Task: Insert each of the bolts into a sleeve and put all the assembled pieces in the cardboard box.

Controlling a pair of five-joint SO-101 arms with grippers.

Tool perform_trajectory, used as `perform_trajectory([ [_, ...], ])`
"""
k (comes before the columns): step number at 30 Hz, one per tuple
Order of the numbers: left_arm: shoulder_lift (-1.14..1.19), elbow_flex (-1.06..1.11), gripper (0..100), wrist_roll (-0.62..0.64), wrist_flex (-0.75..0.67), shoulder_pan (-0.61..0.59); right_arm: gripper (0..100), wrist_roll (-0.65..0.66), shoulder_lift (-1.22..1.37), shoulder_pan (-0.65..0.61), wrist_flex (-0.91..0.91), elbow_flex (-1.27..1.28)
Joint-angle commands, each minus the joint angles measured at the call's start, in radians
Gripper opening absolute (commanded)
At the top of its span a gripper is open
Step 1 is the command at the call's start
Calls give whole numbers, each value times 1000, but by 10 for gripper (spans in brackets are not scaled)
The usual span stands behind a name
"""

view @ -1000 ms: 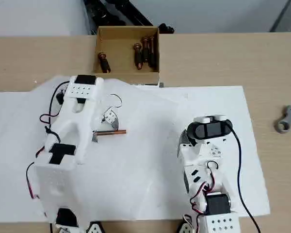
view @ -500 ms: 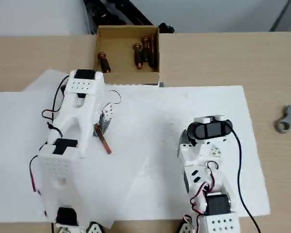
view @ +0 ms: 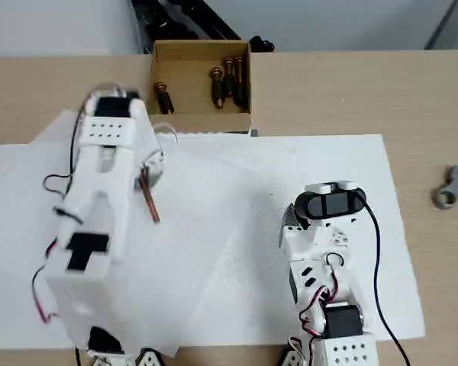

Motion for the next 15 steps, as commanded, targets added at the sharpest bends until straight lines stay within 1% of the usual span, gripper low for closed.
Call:
perform_trajectory([
  [1,-249,-71,6,-74,28,-8,3,2,-2,-8,-7,14],
  [7,-480,-58,6,-186,28,-17,3,2,-2,-10,-4,14],
  [15,-706,31,6,-311,9,-9,3,2,1,-10,1,14],
])
